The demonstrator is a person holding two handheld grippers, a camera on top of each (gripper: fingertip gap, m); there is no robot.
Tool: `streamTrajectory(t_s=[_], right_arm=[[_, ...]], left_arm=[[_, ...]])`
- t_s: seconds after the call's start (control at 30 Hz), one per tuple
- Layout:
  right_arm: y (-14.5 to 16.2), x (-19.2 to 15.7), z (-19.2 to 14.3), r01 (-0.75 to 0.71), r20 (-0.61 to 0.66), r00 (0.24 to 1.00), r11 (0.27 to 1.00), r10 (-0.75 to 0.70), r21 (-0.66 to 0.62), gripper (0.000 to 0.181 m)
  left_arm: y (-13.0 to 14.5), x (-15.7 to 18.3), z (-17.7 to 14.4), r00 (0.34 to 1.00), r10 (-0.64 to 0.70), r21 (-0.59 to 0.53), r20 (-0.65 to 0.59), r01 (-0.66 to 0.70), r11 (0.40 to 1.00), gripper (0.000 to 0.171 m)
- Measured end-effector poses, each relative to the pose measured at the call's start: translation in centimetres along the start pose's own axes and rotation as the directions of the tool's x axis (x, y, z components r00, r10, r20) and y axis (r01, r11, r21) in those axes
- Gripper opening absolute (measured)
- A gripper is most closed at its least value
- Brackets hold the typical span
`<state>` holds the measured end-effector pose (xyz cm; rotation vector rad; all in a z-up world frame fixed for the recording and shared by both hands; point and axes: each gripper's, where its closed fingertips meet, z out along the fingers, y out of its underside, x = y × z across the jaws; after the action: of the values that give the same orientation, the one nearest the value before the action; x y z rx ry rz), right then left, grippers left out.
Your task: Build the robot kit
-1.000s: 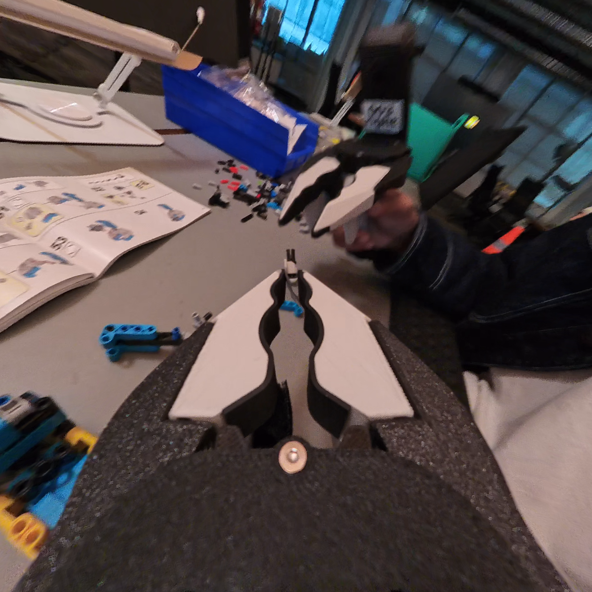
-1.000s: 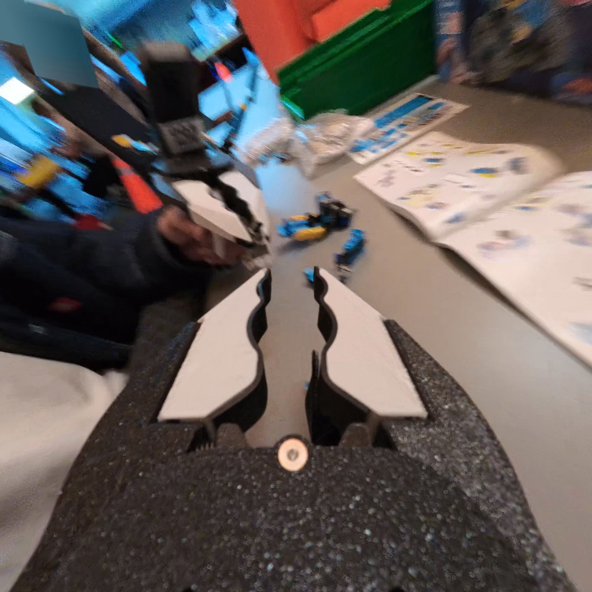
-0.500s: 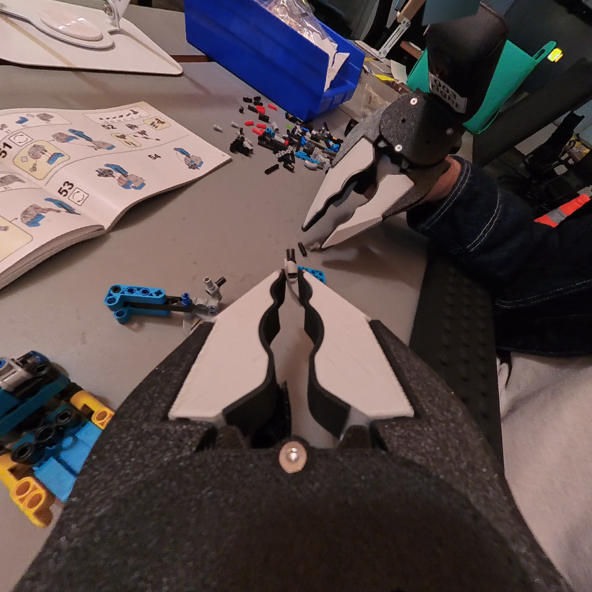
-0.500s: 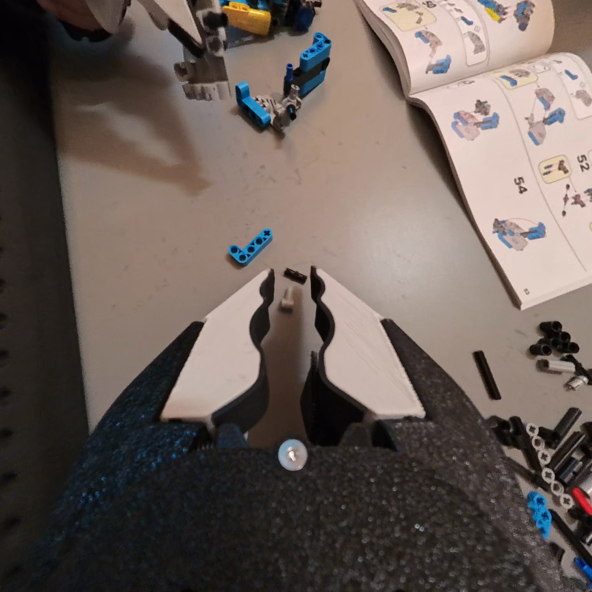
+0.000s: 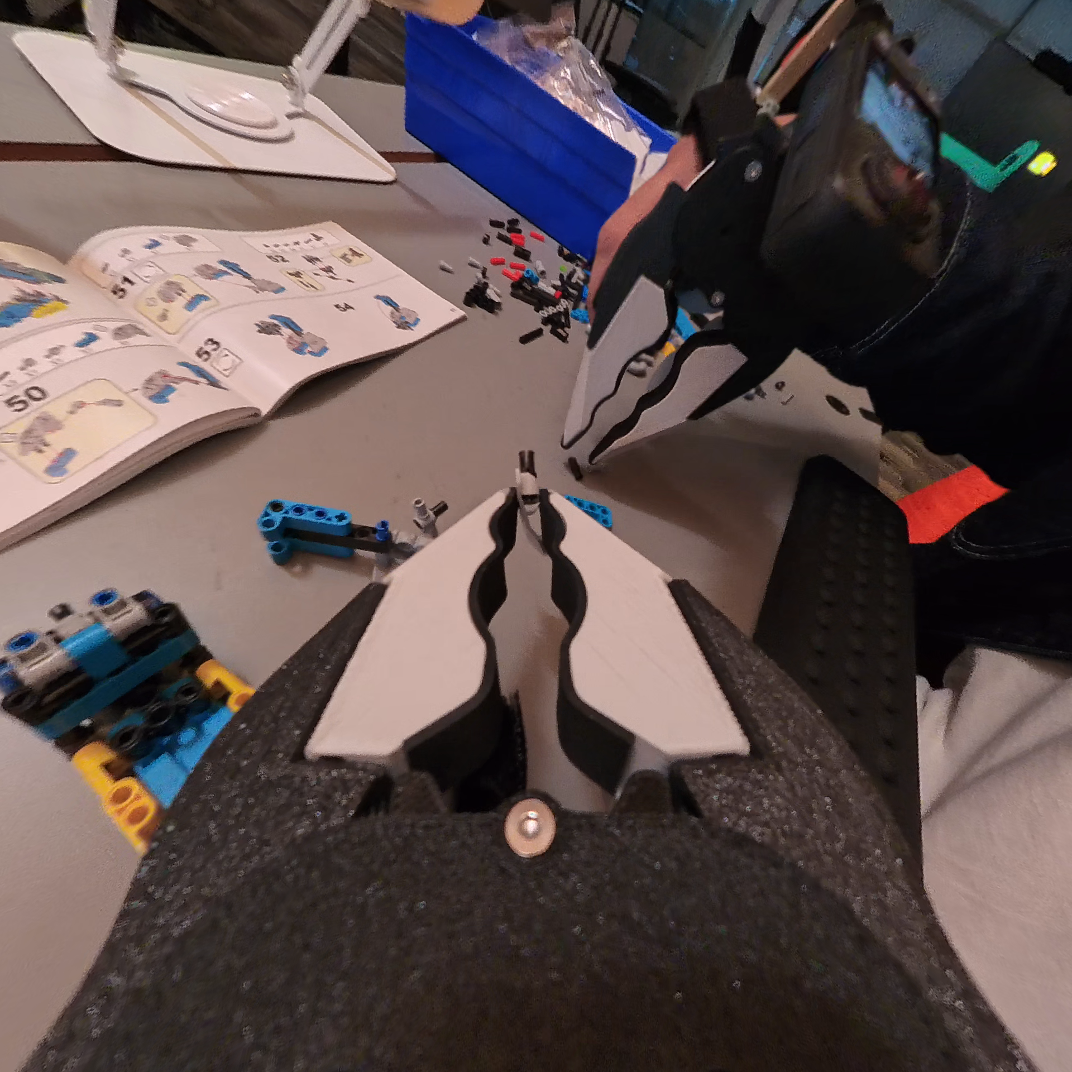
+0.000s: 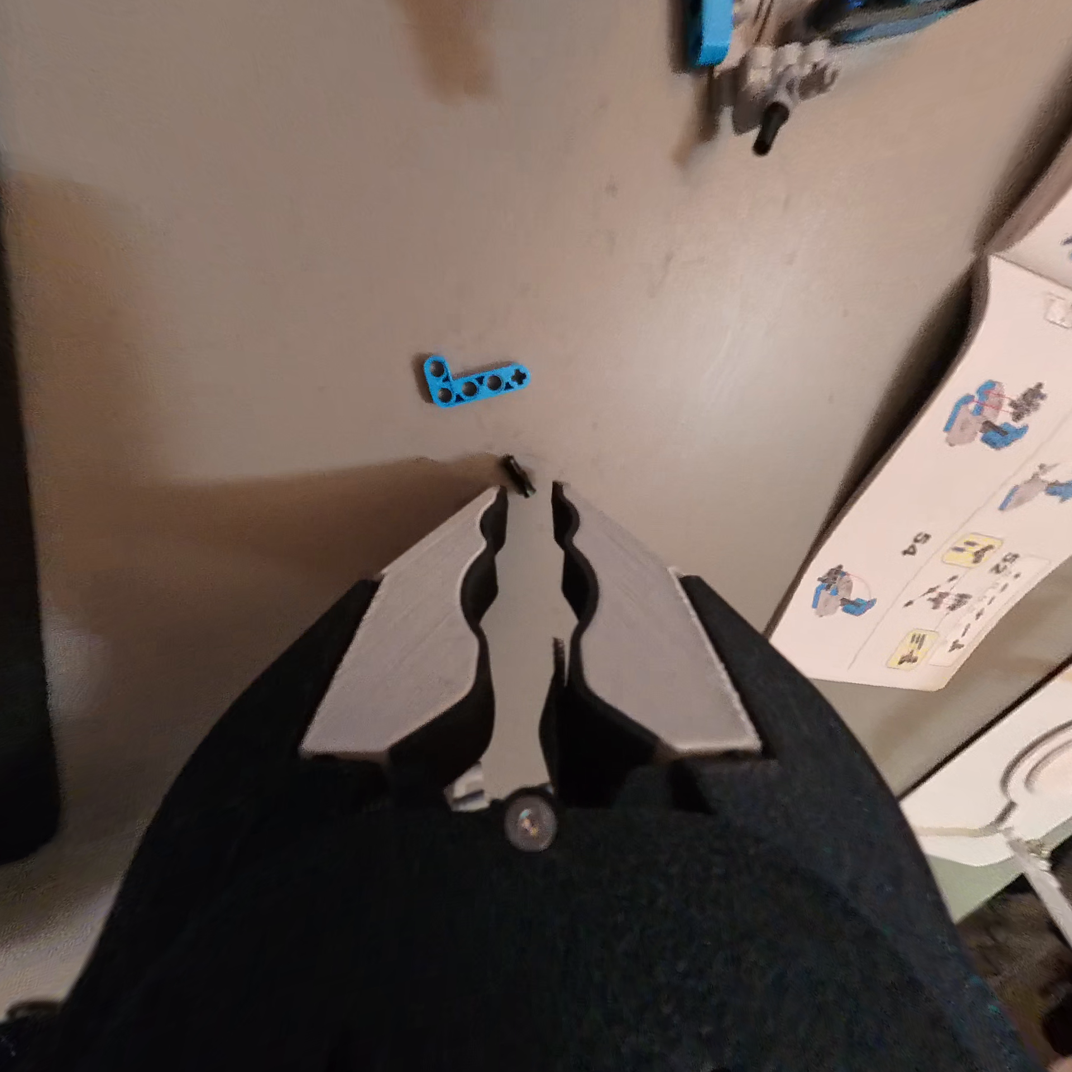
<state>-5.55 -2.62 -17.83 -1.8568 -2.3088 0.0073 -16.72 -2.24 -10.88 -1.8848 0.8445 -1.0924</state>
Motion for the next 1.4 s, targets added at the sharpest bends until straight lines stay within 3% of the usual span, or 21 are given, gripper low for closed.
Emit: streamTrajectory(t_s=[0.17,0.43,0.77,1.03,1.23,1.4], right_arm=[[0.6,0.2,0.5,0.025,0.045,0.999,0.997,-0.022,-0.078,0.015],[0.3,-0.4,1.2,0.018,0.09,0.996,0.997,-0.01,-0.081,0.004],[0.4,0.0,1.1,-0.046,0.055,0.997,0.999,0.047,-0.029,0.013],[-0.4,-0.1,0.0,0.029,0.042,0.999,0.998,-0.026,-0.063,0.013],[-0.3,0.5,0.0,-0.233,0.052,0.972,0.969,0.229,0.085,0.021],[0.0,0.1,0.7,-0.516,0.097,0.853,0.802,0.513,0.3,0.022]], left_arm=[[0.6,-0.8,-1.7,0.999,-0.013,0.022,0.04,0.012,1.0,0.007],[0.3,0.1,-2.0,1.0,0.008,0.031,0.015,-0.008,0.999,0.007],[0.7,0.2,-1.7,1.0,0.008,0.009,0.009,-0.008,1.0,0.007],[1.0,0.0,-1.6,1.0,-0.002,-0.007,0.012,0.002,1.0,0.007],[1.0,0.2,-1.7,1.0,-0.005,-0.004,0.003,0.006,1.0,0.007],[1.1,0.4,-1.6,1.0,-0.015,-0.01,-0.006,0.015,1.0,0.007]])
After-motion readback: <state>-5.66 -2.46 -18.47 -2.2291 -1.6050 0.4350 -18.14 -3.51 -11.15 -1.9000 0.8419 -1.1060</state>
